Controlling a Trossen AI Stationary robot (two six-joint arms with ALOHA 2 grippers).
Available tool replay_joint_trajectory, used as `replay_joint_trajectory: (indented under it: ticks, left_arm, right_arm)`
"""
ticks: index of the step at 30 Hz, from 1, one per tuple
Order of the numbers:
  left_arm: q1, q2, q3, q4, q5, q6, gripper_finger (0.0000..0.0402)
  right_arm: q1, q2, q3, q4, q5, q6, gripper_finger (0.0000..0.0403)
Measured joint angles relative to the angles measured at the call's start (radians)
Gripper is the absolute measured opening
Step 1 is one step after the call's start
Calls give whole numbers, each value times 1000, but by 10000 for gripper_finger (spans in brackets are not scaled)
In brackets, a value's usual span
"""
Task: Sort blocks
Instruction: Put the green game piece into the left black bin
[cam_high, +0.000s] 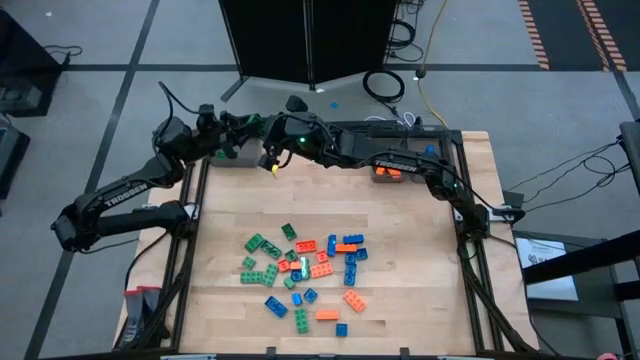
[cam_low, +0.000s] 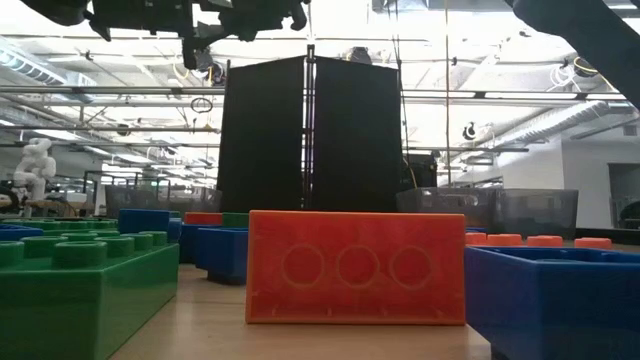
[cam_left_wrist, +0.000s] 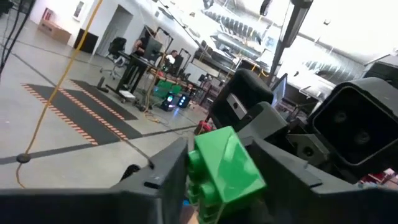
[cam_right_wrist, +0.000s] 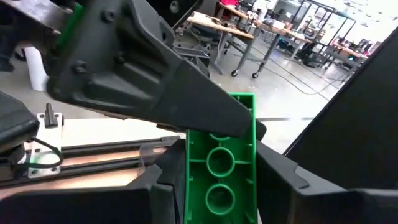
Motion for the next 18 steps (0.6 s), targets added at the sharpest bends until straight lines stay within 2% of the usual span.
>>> replay_joint_trajectory:
  ticks: [6, 16, 18]
  left_arm:
    - [0, 1, 0, -3, -44, -25, 116]
    - [-1, 3, 0, -10, -68, -51, 106]
    - [-1, 3, 0, -29, -69, -54, 105]
  right_arm:
    - [-1, 0, 0, 1, 11, -17, 117]
    - [-2, 0, 0, -9, 13, -99, 117]
    - [-2, 0, 0, -21, 28, -109, 153]
